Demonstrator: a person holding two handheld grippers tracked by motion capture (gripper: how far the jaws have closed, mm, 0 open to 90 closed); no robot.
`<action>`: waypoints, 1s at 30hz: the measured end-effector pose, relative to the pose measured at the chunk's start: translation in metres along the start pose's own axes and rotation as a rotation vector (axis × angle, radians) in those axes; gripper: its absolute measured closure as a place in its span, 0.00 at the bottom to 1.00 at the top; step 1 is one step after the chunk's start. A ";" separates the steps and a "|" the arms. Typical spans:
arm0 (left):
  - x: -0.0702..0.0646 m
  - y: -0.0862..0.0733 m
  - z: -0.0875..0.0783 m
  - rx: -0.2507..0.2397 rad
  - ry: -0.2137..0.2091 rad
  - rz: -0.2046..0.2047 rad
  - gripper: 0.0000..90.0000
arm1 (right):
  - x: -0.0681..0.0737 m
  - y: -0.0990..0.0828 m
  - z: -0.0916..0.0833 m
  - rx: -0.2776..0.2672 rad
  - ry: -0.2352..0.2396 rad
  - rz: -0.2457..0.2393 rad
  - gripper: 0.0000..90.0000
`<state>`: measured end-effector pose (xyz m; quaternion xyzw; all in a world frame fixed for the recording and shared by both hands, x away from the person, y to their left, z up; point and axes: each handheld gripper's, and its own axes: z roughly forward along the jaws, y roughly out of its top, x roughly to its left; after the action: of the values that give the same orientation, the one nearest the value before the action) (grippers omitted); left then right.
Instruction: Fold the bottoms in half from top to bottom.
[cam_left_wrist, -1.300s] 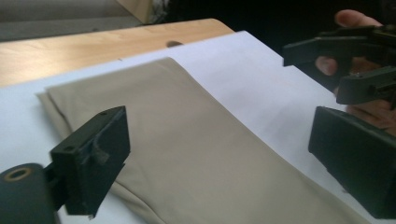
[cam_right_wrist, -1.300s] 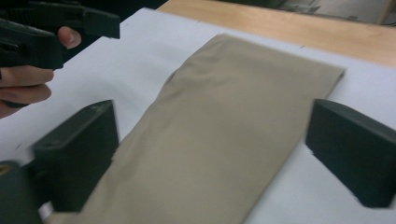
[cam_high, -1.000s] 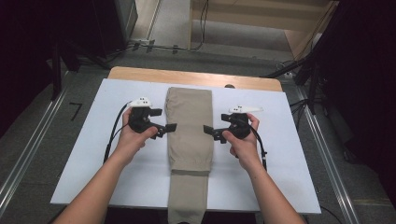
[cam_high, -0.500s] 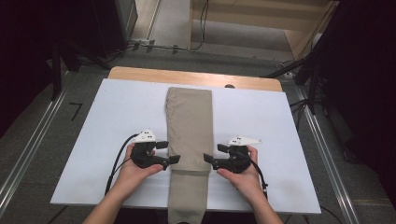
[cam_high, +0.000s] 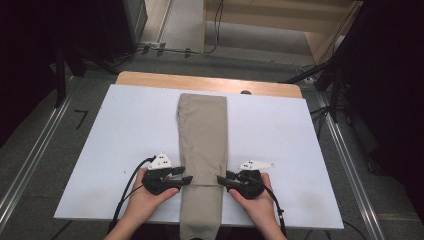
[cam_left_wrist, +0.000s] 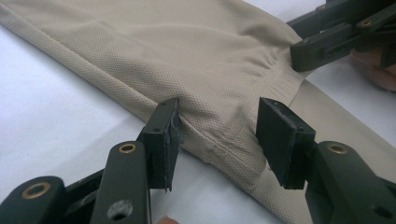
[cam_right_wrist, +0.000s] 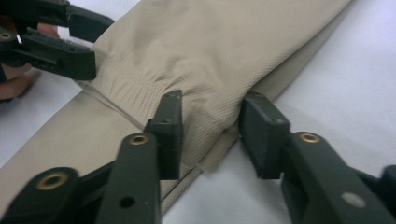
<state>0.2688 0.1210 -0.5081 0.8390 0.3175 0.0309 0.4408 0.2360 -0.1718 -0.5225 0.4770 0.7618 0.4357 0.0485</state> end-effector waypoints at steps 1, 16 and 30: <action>0.000 -0.001 0.000 0.001 0.003 0.003 0.56 | 0.001 0.000 0.000 0.004 -0.008 -0.003 0.68; -0.002 -0.002 0.002 -0.007 -0.009 0.025 0.85 | 0.008 -0.002 0.002 -0.014 -0.025 -0.063 0.87; -0.002 0.000 -0.006 -0.056 -0.053 0.025 0.89 | 0.010 -0.001 -0.007 -0.070 0.000 -0.057 0.88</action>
<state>0.2653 0.1243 -0.5038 0.8309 0.2940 0.0229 0.4718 0.2264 -0.1683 -0.5154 0.4530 0.7594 0.4606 0.0774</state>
